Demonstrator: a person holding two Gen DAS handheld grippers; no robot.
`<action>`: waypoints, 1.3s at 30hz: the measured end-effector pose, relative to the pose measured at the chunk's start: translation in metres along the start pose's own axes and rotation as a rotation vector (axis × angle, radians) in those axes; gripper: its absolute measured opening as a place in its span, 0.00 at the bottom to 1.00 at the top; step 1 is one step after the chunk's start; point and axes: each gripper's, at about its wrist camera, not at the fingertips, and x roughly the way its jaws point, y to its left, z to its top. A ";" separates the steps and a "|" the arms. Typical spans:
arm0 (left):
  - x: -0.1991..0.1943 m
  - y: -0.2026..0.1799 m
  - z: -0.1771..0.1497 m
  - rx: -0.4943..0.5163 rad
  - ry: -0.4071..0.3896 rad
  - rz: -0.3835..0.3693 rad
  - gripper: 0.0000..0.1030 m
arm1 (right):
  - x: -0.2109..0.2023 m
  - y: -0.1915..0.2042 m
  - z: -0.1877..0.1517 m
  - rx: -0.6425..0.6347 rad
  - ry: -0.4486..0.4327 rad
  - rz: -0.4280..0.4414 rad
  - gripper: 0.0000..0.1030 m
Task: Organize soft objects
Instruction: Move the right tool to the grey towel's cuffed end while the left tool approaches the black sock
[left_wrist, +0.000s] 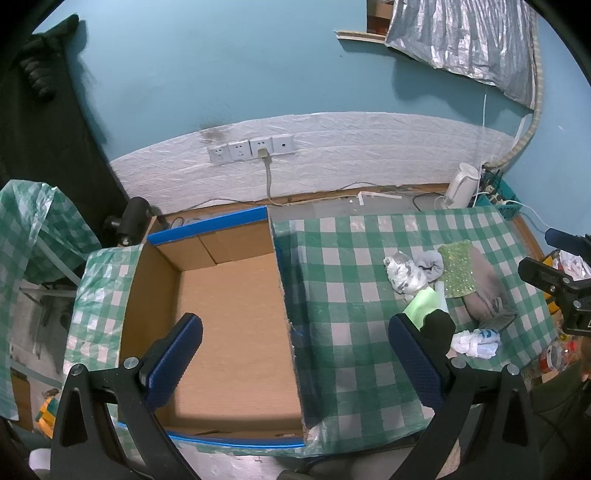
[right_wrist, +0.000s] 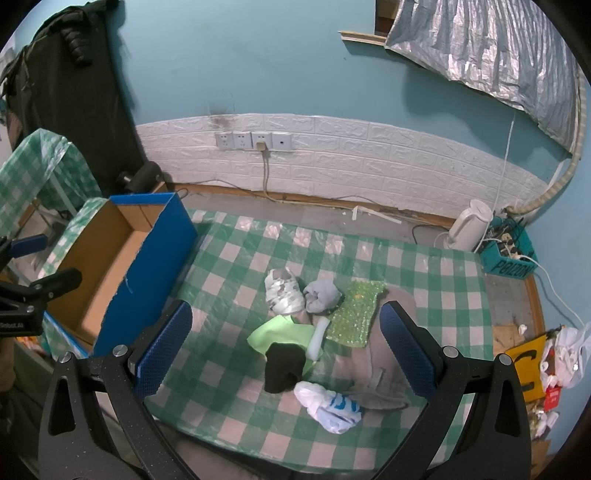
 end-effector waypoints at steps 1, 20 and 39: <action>0.000 -0.003 -0.001 0.001 0.001 -0.003 0.99 | 0.000 -0.001 -0.001 0.001 0.001 -0.001 0.98; 0.035 -0.064 0.005 0.101 0.130 -0.061 0.99 | 0.021 -0.072 -0.031 0.110 0.098 -0.094 0.98; 0.099 -0.124 -0.006 0.150 0.289 -0.092 0.99 | 0.075 -0.120 -0.067 0.207 0.266 -0.124 0.98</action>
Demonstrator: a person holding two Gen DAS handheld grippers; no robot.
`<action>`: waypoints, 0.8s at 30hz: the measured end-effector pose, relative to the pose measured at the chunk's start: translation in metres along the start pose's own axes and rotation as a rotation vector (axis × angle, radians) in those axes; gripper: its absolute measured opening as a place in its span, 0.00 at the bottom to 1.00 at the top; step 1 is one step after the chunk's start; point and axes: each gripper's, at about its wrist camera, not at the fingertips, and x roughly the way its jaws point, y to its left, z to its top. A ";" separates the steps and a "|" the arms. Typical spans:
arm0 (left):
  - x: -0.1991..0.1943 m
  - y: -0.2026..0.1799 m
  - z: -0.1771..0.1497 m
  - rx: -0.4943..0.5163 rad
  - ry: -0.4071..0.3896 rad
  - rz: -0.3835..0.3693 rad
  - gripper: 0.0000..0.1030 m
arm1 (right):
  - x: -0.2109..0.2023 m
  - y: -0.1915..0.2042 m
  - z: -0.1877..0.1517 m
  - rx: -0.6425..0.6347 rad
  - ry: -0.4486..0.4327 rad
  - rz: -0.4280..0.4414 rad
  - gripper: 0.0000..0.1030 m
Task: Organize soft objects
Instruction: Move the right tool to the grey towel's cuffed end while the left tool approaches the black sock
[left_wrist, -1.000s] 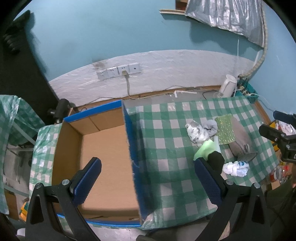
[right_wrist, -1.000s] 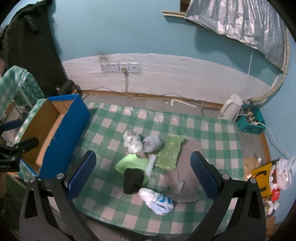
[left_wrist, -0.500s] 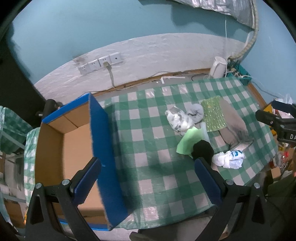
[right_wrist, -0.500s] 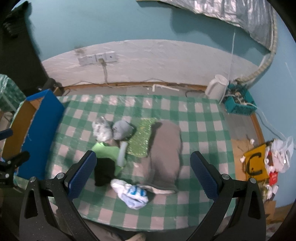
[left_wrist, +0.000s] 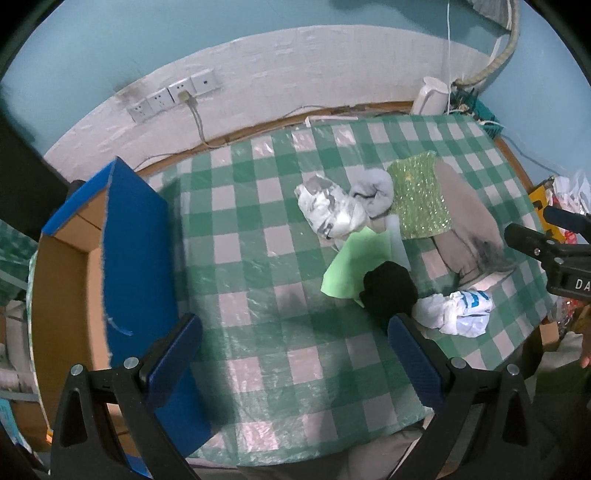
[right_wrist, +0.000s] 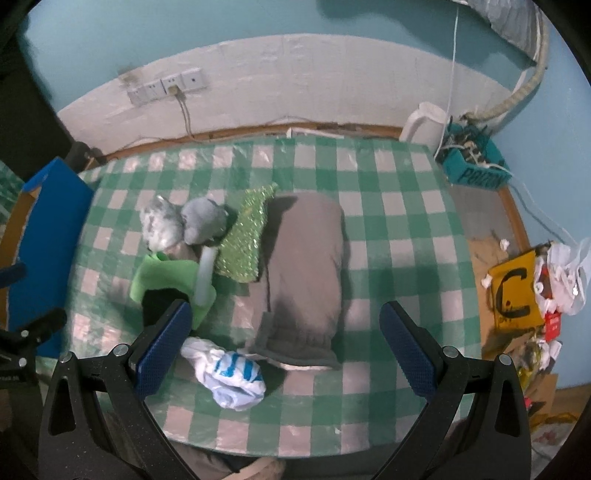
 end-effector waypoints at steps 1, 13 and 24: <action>0.003 -0.002 0.000 0.001 0.005 0.002 0.99 | 0.004 0.000 -0.001 -0.001 0.008 -0.004 0.98; 0.045 -0.019 0.006 -0.022 0.087 -0.038 0.99 | 0.050 -0.002 -0.004 -0.022 0.093 -0.034 0.98; 0.068 -0.029 0.010 -0.021 0.143 -0.041 0.99 | 0.085 -0.011 -0.013 0.004 0.173 -0.051 0.98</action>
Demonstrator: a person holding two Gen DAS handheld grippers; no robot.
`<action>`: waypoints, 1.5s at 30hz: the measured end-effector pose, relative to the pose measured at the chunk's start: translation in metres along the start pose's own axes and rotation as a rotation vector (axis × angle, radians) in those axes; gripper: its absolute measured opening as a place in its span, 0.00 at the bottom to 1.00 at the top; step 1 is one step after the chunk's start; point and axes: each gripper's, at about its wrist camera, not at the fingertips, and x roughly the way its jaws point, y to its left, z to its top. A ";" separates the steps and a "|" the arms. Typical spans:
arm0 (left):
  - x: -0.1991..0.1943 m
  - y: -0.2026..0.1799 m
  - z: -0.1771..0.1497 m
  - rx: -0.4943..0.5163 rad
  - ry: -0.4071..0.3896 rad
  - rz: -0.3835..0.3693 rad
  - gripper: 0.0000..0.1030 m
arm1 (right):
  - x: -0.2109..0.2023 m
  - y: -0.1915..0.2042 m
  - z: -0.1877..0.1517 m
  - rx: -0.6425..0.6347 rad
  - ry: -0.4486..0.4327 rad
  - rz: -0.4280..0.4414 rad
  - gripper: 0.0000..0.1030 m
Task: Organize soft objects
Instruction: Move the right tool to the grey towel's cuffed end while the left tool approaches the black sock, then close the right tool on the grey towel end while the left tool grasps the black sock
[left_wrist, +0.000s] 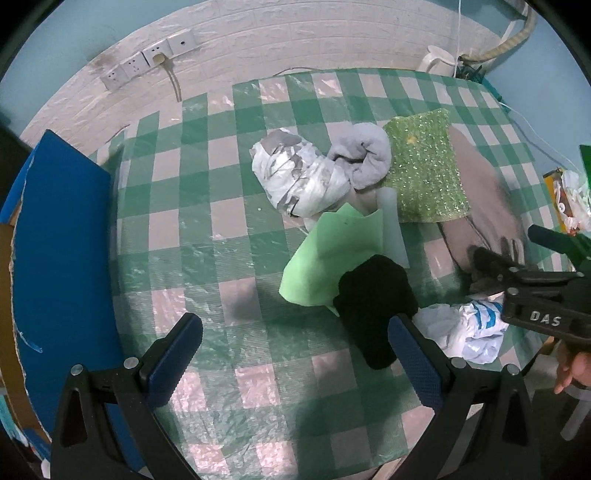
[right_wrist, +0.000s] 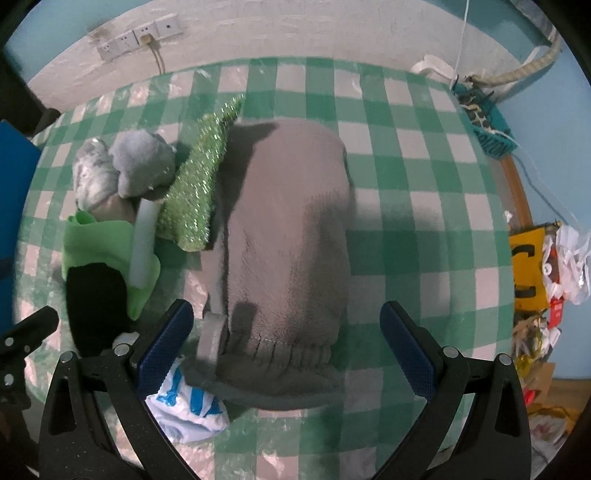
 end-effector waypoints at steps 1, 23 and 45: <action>0.000 -0.001 0.000 0.001 0.000 0.000 0.99 | 0.003 0.000 -0.001 0.000 0.007 -0.001 0.98; 0.019 -0.034 0.022 -0.008 0.038 -0.050 0.82 | -0.006 -0.030 -0.018 0.012 0.003 0.101 0.48; 0.009 -0.007 0.004 -0.030 0.006 -0.138 0.32 | -0.016 -0.034 -0.009 0.034 -0.036 0.129 0.33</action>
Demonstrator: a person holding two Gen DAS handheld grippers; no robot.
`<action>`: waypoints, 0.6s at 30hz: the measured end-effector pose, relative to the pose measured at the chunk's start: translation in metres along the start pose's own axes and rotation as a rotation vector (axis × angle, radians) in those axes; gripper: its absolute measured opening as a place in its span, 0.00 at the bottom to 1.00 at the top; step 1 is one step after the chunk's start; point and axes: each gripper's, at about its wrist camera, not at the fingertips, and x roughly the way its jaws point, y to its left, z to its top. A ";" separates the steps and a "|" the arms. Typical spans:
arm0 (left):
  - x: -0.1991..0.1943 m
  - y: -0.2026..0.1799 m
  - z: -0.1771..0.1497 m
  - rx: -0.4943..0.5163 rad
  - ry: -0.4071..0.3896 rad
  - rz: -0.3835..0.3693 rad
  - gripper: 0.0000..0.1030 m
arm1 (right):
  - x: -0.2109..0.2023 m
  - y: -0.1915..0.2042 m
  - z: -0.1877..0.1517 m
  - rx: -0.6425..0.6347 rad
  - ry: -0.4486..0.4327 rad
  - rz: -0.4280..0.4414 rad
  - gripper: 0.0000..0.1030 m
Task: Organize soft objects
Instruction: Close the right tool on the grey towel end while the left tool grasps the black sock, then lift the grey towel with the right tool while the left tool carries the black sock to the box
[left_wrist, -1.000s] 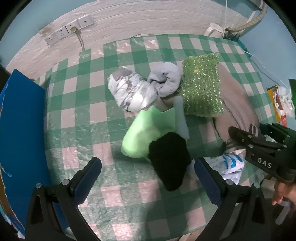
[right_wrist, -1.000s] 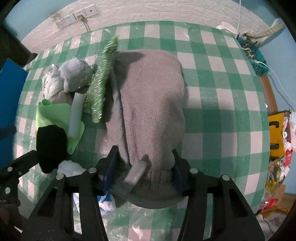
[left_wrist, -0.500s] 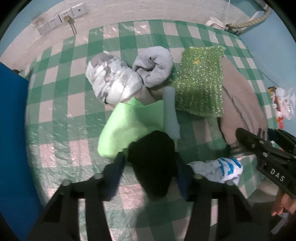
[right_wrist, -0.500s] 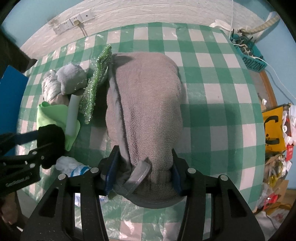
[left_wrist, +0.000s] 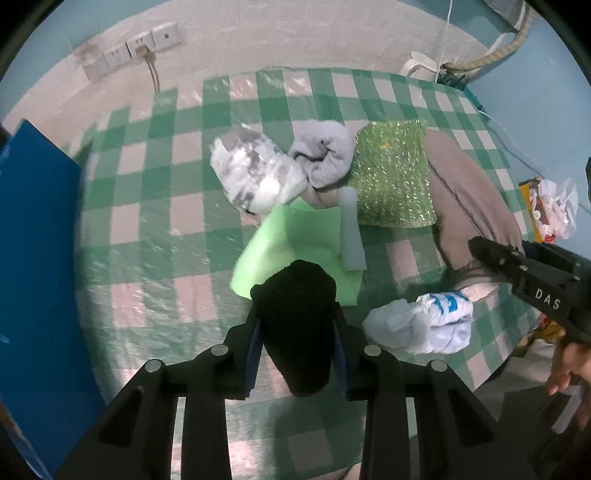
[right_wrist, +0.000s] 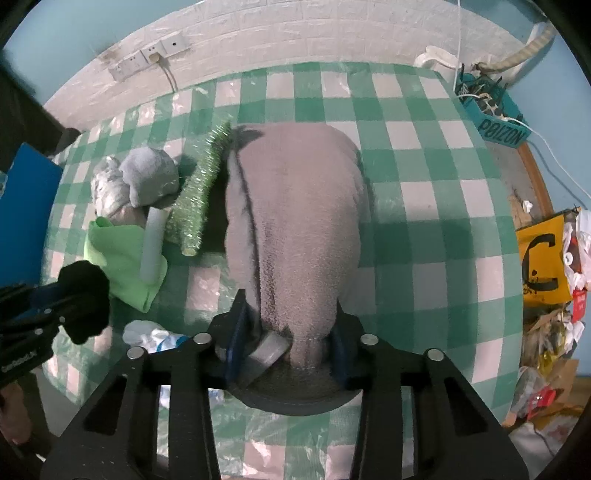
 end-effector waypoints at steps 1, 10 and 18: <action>-0.005 0.001 -0.003 0.009 -0.009 0.014 0.32 | -0.001 0.001 0.000 -0.005 0.000 0.001 0.33; -0.027 -0.002 -0.011 0.038 -0.046 0.071 0.32 | -0.016 -0.003 -0.005 0.020 -0.039 0.018 0.23; -0.042 -0.009 -0.012 0.053 -0.089 0.097 0.32 | -0.046 -0.008 -0.006 0.020 -0.113 0.006 0.22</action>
